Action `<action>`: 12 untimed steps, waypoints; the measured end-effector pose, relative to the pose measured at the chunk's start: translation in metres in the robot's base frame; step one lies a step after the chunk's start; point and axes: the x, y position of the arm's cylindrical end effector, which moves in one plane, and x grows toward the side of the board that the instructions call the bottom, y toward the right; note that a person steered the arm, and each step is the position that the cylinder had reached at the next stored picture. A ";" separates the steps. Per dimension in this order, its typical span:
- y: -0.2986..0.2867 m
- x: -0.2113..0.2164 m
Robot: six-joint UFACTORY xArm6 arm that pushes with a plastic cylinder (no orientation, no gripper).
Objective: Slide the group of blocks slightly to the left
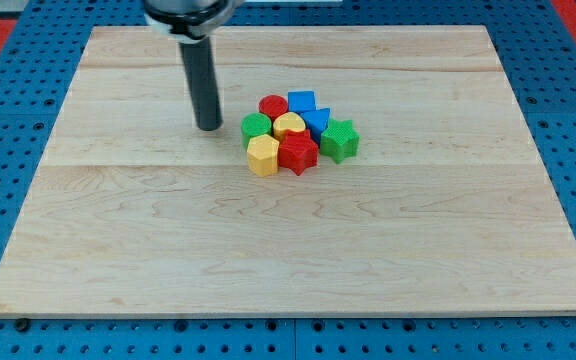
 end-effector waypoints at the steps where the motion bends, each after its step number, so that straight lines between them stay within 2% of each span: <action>1: -0.042 0.007; 2: -0.085 0.039; 3: -0.092 0.084; 4: -0.032 0.112; 5: 0.064 0.129; 6: 0.160 0.132; 7: 0.221 0.128; 10: 0.184 0.089; 12: 0.184 0.077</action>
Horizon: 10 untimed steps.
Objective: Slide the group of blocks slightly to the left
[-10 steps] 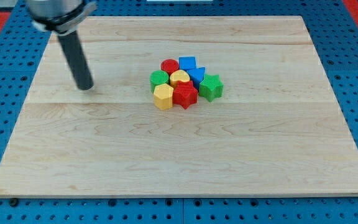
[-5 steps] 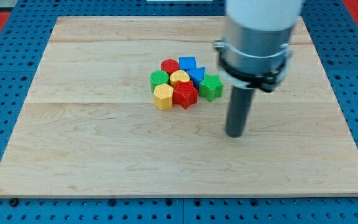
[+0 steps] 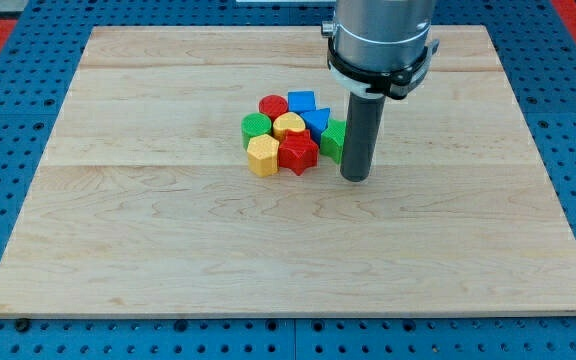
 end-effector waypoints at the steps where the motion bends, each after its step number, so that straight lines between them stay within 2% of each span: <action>1: 0.000 -0.001; 7: 0.010 -0.011; 10: -0.019 -0.012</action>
